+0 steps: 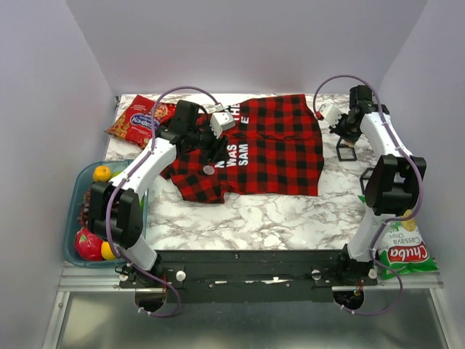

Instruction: Remove the brooch from the garment

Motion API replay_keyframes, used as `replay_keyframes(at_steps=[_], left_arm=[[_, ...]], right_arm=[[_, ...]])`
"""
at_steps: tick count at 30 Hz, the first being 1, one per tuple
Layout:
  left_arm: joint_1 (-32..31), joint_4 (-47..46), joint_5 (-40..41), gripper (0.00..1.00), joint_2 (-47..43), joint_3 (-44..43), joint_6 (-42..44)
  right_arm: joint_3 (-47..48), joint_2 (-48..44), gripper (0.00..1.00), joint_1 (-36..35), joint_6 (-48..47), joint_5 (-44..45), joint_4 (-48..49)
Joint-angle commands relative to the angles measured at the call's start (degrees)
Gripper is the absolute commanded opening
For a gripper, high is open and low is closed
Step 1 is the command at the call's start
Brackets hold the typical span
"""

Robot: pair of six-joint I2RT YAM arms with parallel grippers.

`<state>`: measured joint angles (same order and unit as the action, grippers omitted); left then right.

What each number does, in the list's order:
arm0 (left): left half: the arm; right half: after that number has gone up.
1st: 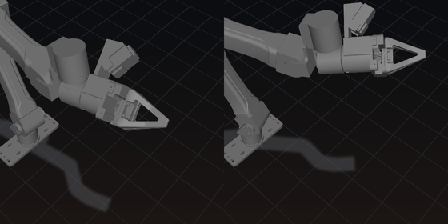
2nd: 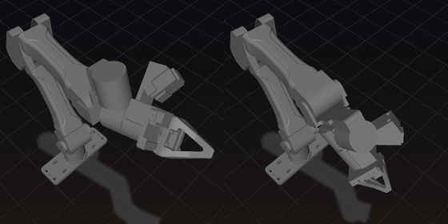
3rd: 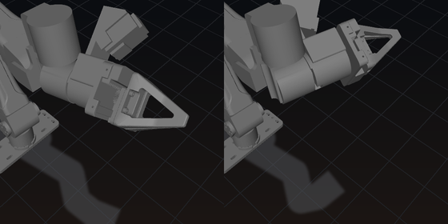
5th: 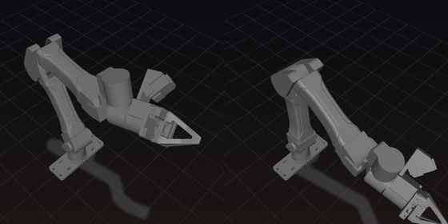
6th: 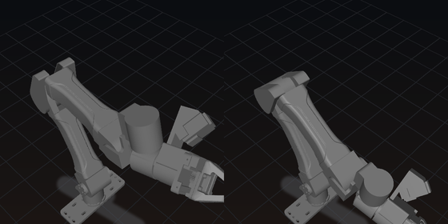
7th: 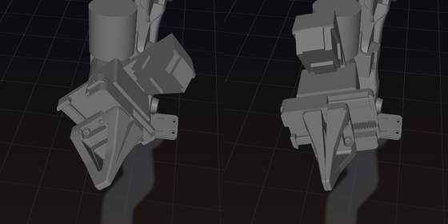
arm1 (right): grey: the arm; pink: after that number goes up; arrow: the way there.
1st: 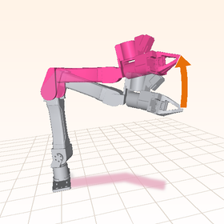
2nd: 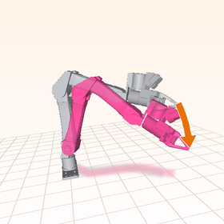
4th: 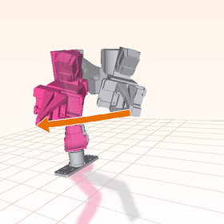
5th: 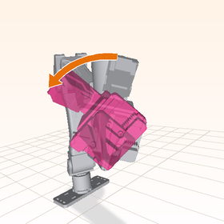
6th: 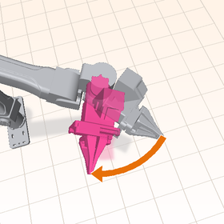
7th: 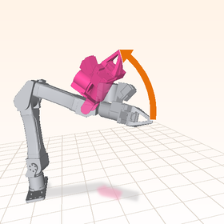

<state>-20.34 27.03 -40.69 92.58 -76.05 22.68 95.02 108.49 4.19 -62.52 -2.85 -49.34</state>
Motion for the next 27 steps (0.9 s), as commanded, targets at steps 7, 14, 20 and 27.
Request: replay_keyframes(at_steps=[7,14,20,27], left_arm=[[0.47,0.31,2.45,0.58,1.38,-2.26,-0.88],[0.56,1.45,2.8,0.58,1.73,-2.44,-0.44],[0.65,1.71,2.72,0.57,1.56,-2.44,-0.35],[0.65,2.24,2.98,0.57,2.35,-3.49,-0.35]], right_arm=[[-6.16,1.64,0.0,0.12,-10.77,9.62,12.77],[-10.64,1.81,0.0,0.12,-14.12,10.23,17.61],[-14.42,1.46,0.0,0.12,-15.08,10.23,24.29],[-15.04,3.13,0.0,0.12,-15.26,10.94,26.49]])
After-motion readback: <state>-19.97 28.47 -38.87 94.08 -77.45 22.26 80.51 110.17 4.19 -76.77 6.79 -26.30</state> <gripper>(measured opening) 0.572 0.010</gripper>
